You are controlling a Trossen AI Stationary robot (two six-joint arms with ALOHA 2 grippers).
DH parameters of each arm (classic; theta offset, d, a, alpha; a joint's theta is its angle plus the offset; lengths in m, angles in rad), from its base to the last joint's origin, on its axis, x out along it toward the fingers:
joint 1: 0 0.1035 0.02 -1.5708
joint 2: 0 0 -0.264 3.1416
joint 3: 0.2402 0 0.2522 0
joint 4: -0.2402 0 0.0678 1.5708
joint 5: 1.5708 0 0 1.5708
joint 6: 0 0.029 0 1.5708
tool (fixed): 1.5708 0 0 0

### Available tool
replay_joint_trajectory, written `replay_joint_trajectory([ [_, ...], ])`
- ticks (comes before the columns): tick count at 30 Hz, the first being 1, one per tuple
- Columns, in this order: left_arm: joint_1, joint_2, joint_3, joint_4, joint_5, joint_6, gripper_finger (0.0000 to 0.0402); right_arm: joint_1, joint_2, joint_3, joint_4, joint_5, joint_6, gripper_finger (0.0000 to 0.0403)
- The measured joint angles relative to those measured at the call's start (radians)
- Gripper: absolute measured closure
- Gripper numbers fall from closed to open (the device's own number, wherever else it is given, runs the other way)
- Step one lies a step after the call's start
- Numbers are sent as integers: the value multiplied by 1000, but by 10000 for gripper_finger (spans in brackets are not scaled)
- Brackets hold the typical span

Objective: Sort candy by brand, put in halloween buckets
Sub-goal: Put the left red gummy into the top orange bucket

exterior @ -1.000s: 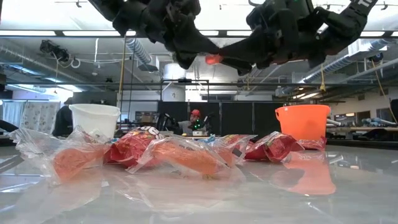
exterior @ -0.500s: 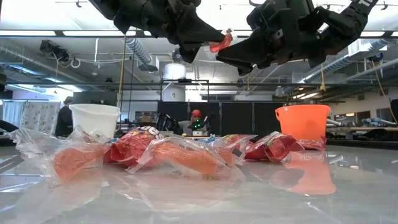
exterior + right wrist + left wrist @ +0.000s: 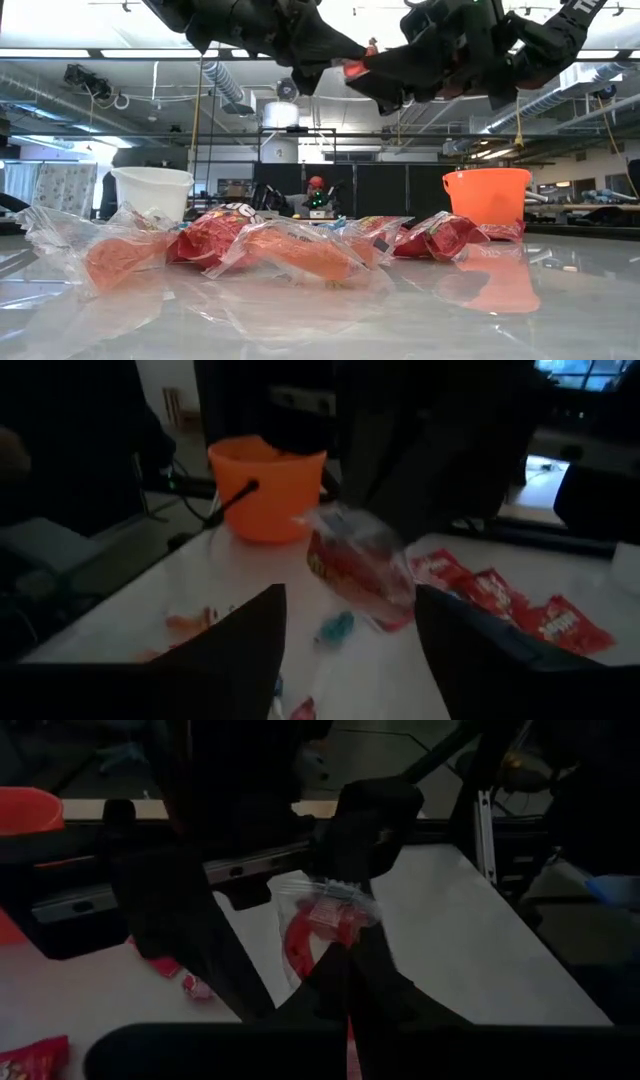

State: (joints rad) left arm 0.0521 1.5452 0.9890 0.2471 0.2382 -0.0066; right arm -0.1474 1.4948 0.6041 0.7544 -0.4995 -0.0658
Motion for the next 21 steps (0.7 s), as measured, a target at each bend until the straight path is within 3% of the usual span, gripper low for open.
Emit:
replay_joint_trajectory([
  [3,0,0,0,21,0,0,394,0,0,0,34,0,31,170],
  [7,0,0,0,25,0,0,394,0,0,0,51,-4,72,201],
  [16,-2,0,-2,35,-40,-39,388,-13,-2,0,30,-7,95,378],
  [21,-1,1,-4,50,-81,-50,348,-45,-3,2,-12,10,122,375],
])
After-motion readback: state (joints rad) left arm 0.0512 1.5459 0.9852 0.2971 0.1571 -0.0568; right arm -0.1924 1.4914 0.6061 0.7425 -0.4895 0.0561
